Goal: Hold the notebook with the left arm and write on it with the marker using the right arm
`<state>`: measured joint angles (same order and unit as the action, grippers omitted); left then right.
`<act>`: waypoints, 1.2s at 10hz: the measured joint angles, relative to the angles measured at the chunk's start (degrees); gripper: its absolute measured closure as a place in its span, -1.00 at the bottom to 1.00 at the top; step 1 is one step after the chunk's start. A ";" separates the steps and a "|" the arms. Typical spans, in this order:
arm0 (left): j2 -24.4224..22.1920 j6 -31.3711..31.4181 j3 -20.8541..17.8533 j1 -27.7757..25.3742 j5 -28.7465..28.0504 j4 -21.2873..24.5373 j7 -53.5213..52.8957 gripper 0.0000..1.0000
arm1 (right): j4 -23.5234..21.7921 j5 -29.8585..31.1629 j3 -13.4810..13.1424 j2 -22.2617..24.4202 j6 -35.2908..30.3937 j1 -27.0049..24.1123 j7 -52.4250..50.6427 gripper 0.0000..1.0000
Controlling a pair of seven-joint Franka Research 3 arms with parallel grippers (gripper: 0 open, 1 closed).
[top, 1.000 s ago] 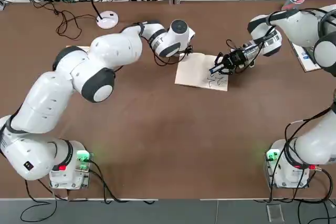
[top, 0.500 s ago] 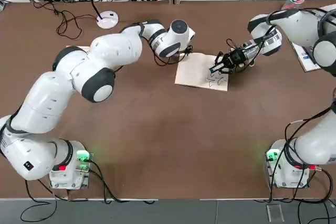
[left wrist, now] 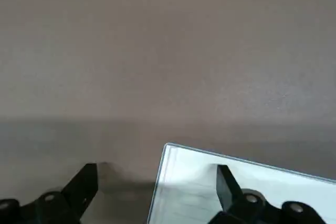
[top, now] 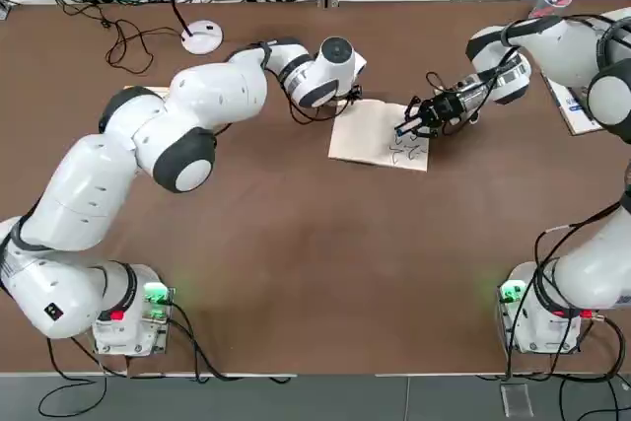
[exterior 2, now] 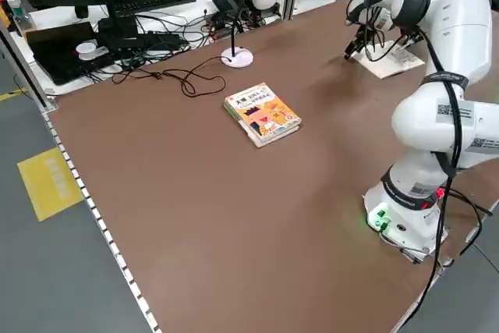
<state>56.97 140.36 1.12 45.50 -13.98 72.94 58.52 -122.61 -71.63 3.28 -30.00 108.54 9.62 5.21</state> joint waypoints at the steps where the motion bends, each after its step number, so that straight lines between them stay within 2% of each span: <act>1: 0.00 0.00 0.00 0.00 0.00 0.00 0.00 -1.00 | 0.03 0.15 -0.13 0.00 0.00 -0.08 -0.14 0.66; 7: 0.00 0.00 0.00 0.00 0.00 0.00 0.00 -1.00 | 0.64 2.13 -1.53 0.01 -0.74 -0.70 -0.42 0.66; 12: 0.00 0.00 0.00 0.00 0.00 0.00 0.00 -1.00 | 0.64 2.45 -1.64 0.00 -0.80 -1.04 -1.48 0.66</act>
<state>56.97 140.36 1.12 45.50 -13.98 72.93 58.52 -121.96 -69.18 1.64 -30.00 107.74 8.58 3.73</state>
